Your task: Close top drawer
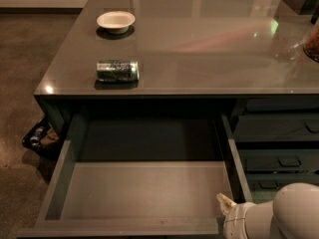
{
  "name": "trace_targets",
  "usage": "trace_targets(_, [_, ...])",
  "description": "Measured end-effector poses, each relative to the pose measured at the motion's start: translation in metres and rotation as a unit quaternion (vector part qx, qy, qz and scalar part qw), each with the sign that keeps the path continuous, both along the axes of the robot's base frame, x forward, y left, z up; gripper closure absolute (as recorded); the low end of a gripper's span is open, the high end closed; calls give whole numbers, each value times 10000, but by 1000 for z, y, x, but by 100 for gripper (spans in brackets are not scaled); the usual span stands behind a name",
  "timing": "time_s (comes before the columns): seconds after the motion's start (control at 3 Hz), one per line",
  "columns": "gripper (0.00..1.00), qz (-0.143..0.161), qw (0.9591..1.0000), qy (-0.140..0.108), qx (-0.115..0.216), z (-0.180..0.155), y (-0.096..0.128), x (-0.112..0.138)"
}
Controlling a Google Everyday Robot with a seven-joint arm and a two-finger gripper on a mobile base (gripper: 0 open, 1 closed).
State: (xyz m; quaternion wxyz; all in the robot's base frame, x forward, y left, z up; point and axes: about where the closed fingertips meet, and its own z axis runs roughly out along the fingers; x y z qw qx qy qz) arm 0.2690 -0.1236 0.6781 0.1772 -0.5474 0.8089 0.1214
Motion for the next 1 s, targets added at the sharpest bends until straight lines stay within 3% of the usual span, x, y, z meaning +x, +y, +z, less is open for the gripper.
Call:
trace_targets(0.67, [0,-5,9992,-401,-52,-30,32,16])
trace_targets(1.0, [0,-208,9968,-767,-54,-25,31,35])
